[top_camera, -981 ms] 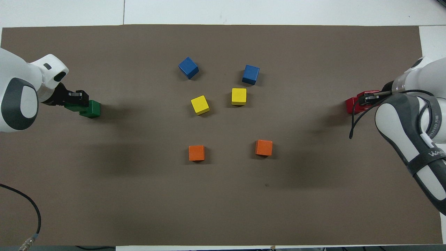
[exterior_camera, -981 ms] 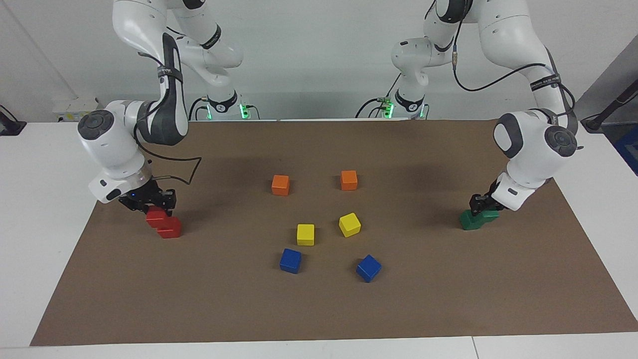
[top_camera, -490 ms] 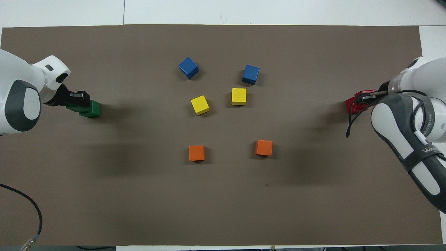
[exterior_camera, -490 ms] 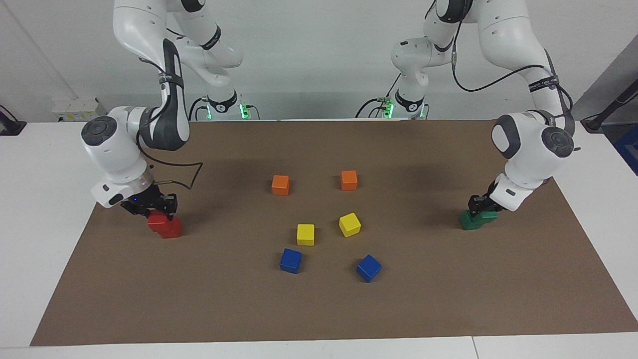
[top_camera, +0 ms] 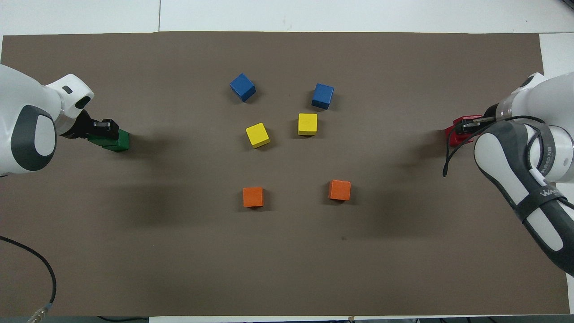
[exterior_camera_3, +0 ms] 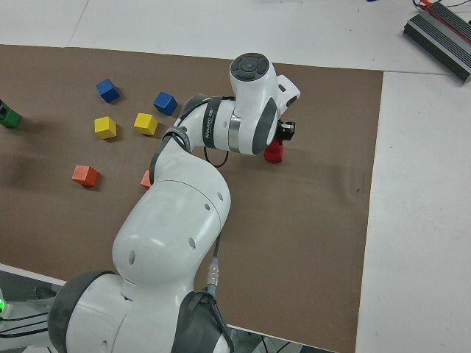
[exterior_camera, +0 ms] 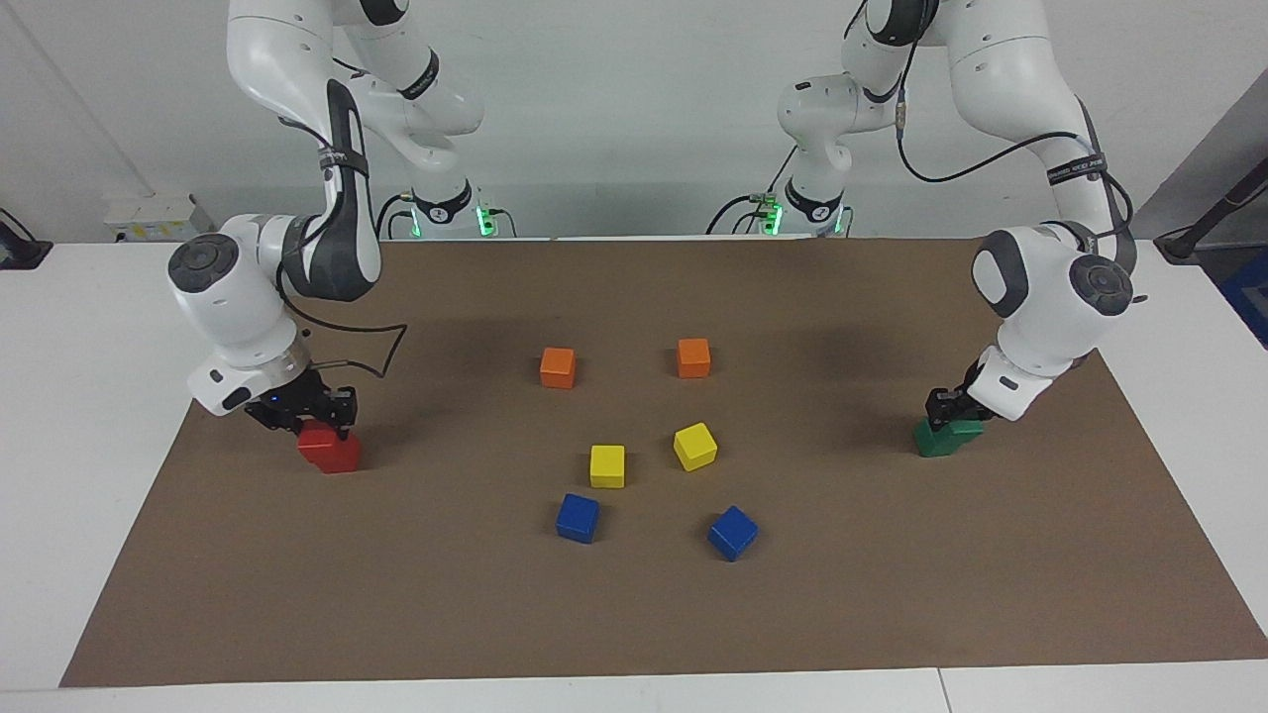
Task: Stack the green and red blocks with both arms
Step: 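Stack the green with the left gripper while the right gripper lowers red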
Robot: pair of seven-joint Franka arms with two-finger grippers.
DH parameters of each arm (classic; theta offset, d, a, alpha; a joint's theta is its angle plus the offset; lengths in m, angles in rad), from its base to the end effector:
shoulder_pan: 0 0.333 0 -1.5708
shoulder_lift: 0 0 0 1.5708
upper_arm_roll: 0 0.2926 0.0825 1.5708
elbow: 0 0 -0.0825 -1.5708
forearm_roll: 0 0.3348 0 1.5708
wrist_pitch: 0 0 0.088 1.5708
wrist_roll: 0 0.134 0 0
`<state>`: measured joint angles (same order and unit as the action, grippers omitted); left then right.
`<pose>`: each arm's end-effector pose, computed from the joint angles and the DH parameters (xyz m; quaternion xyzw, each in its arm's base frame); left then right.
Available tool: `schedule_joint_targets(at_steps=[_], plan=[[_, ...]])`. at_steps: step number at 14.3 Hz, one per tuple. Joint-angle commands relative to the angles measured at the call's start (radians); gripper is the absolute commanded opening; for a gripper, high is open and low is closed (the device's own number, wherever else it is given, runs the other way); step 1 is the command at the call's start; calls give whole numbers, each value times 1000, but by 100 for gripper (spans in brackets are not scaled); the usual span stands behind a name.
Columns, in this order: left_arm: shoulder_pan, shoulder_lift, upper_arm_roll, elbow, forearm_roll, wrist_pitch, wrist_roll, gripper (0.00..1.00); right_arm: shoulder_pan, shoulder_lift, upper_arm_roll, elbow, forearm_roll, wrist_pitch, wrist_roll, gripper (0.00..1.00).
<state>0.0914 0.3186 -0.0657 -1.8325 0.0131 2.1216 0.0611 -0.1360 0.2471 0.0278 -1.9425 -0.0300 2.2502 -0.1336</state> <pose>0.5790 0.0177 0.3343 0.9997 -0.0197 -0.0142 0.0054 0.5646 -0.0633 0.3412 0.9993 0.0212 0.0291 0.0122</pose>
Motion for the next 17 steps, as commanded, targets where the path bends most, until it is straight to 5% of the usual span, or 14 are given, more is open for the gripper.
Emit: schedule_joint_targets(at_steps=[1,2,3,4,12,17], plan=[[-4,-13,3,-43,-15,47,-1,0,-7,-5,6,-16,-10,26,-7,0],[-4,-13,3,-50,-15,60,-4,27,-8,-3,6,-18,-8,26,-11,0],[-4,-15,3,-59,-15,72,-3,72,-13,0,6,-18,-8,26,-14,0],[-4,-16,3,-71,-15,86,-1,100,-13,0,6,-19,-10,26,-14,0],[-4,-24,4,-71,-15,66,0,100,-16,0,6,-24,-8,25,-15,0],[-4,-67,0,28,-13,-84,0,100,-19,-2,6,-27,-8,23,-17,0]])
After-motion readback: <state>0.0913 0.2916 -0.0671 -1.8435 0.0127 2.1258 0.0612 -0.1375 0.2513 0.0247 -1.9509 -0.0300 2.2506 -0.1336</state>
